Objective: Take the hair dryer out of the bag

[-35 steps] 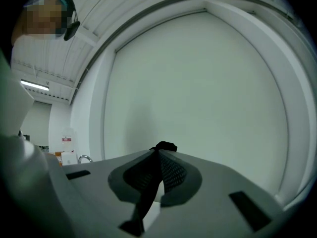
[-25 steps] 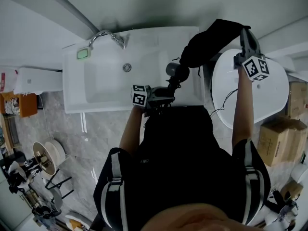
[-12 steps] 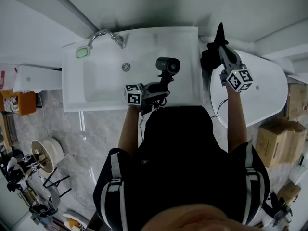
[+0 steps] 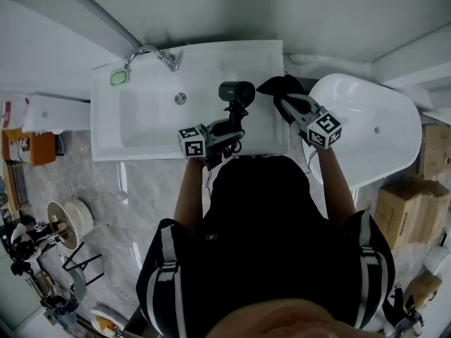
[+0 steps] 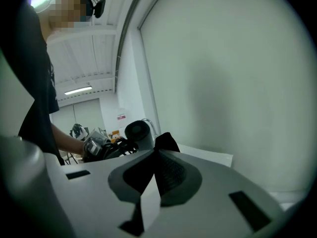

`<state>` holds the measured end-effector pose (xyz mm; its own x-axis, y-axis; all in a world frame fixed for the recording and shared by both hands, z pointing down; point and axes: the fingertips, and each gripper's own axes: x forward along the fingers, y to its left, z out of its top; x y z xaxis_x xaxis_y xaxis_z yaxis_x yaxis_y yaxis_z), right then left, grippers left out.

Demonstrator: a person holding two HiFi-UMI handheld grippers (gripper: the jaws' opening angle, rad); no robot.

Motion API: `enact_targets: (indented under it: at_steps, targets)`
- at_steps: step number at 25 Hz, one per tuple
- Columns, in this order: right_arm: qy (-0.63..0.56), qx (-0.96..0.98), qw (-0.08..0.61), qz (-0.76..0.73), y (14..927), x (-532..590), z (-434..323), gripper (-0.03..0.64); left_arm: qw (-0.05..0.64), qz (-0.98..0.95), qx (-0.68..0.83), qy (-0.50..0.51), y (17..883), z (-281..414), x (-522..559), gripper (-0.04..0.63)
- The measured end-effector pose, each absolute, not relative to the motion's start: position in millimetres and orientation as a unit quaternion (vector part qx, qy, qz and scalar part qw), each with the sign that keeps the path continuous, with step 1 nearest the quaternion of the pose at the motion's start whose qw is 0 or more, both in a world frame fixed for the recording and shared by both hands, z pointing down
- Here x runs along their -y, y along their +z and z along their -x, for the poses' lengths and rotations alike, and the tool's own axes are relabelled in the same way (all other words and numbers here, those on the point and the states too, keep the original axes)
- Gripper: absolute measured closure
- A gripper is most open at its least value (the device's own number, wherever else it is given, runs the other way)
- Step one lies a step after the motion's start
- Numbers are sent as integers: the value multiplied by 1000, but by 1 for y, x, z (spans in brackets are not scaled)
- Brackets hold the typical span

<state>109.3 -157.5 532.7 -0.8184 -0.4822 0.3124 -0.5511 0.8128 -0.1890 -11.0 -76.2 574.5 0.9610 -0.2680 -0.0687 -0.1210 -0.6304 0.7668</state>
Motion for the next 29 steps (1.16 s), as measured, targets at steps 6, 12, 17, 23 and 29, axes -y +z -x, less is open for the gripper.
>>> enact_targets:
  at_steps: [6, 12, 17, 23, 29]
  targets:
    - [155, 952, 130, -230, 547, 125, -105, 543, 416, -895, 132, -92, 566, -9, 66, 373]
    - [157, 956, 141, -203, 555, 98, -112, 543, 406, -892, 165, -116, 554, -30, 53, 373]
    - [150, 962, 159, -162, 564, 73, -112, 543, 407, -889, 178, -109, 557, -48, 41, 374]
    - [147, 966, 167, -130, 573, 56, -111, 543, 409, -885, 189, -115, 562, -59, 25, 373]
    - [152, 967, 165, -122, 576, 49, -116, 543, 411, -881, 199, -125, 568, -63, 13, 373]
